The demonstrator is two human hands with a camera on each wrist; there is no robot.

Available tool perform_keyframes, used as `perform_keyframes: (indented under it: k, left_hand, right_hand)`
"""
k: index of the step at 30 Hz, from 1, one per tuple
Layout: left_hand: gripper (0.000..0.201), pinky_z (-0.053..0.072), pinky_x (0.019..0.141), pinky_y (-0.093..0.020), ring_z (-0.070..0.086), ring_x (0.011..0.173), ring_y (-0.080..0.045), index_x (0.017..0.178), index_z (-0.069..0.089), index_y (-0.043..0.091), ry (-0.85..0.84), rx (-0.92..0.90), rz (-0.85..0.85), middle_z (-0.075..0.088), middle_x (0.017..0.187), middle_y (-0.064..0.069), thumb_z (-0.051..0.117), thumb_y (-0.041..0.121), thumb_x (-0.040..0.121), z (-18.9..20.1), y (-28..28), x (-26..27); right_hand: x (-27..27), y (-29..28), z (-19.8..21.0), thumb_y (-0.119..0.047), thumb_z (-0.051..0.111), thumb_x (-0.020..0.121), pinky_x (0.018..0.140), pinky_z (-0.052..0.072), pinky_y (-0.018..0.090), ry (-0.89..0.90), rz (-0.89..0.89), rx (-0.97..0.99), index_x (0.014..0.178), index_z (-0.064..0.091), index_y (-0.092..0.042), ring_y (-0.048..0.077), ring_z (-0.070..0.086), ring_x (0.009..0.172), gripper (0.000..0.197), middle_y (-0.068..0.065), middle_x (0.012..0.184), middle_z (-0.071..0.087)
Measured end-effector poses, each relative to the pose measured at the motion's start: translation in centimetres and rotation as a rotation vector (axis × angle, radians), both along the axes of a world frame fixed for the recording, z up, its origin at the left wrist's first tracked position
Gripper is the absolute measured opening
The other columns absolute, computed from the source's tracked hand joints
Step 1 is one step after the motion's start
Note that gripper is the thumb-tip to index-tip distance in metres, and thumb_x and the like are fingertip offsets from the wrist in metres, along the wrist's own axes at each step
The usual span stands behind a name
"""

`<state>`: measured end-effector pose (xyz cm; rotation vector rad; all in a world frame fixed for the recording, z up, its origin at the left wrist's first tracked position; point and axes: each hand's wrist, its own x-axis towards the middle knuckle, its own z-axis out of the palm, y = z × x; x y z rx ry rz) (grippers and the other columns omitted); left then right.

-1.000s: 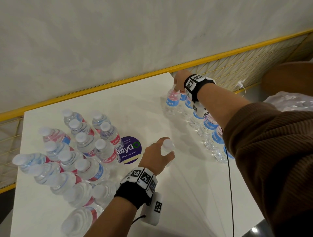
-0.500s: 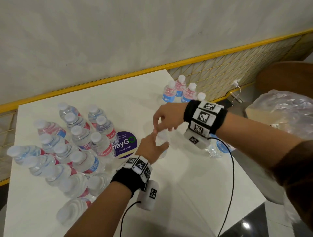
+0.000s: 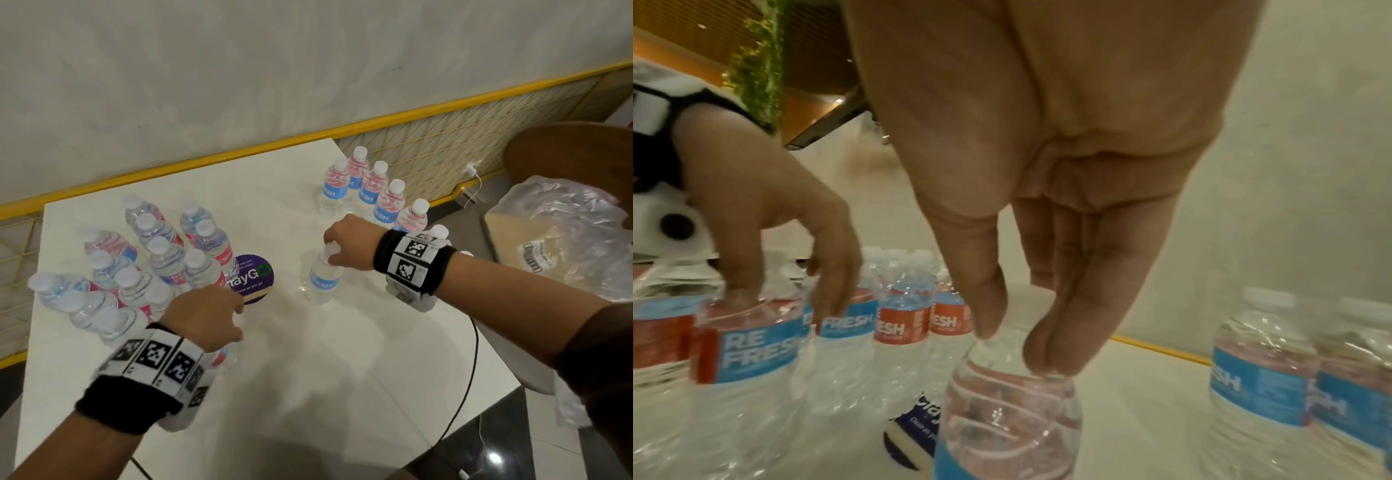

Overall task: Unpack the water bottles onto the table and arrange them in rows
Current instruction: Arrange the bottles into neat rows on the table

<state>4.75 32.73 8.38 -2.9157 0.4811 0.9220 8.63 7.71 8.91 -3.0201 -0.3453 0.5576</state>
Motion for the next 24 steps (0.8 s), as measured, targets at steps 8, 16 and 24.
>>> perform_keyframes:
  k: [8,16,24]
  left_hand:
    - [0.042,0.046,0.083,-0.025,0.059,0.105,-0.015,0.120,0.057,0.030,0.009,0.244,-0.081,0.060,0.117,0.006,0.065,0.028,0.079,1.0,1.2,-0.5]
    - [0.027,0.051,0.087,-0.028,0.061,0.102,-0.019,0.106,0.067,0.016,-0.001,0.043,-0.086,0.061,0.115,-0.002,0.067,0.023,0.080,0.9,-0.2,0.5]
    - [0.025,0.045,0.088,-0.028,0.058,0.108,-0.023,0.110,0.068,0.015,-0.092,-0.193,-0.132,0.053,0.121,-0.002,0.062,0.014,0.085,-0.2,-4.0,1.9]
  right_hand:
    - [5.5,-3.8,1.4,-0.026,0.061,0.088,0.092,0.048,0.035,-0.059,-0.197,-0.097,0.118,0.062,-0.003,0.029,0.057,0.109,0.038,0.015,0.116,0.063]
    - [9.9,-6.0,1.7,-0.022,0.069,0.084,0.084,0.049,0.031,-0.070,-0.390,-0.092,0.120,0.060,0.000,0.030,0.062,0.105,0.043,0.017,0.113,0.065]
    - [11.4,-5.5,1.2,-0.022,0.070,0.082,0.052,0.036,0.024,-0.084,-0.455,-0.060,0.110,0.056,0.000,0.028,0.061,0.088,0.038,0.018,0.109,0.066]
